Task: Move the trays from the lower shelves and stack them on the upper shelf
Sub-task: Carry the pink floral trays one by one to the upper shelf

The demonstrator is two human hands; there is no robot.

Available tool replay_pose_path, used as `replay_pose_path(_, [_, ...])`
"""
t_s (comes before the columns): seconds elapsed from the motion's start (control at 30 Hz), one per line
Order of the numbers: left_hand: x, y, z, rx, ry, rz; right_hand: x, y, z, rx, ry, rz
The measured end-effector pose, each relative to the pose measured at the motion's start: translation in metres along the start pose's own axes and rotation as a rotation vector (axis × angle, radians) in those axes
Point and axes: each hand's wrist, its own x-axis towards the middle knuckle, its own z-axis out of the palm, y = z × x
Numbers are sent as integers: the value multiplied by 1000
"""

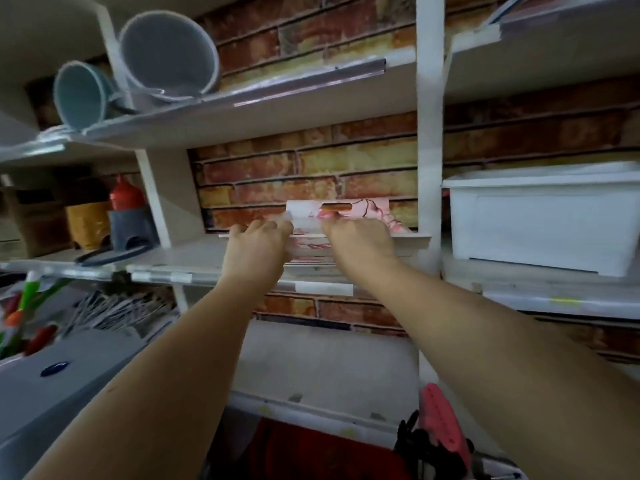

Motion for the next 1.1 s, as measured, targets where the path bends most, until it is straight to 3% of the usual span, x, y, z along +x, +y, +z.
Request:
replay_pose_path(0.23, [24, -5, 37, -102, 5, 104, 19, -6, 24, -89, -83, 77])
replay_pose_path(0.67, [43, -11, 85, -117, -24, 83, 52, -5, 73, -98, -66, 30])
replay_pose_path(1.1, [108, -37, 159, -196, -55, 170, 122, -15, 141, -165, -140, 132])
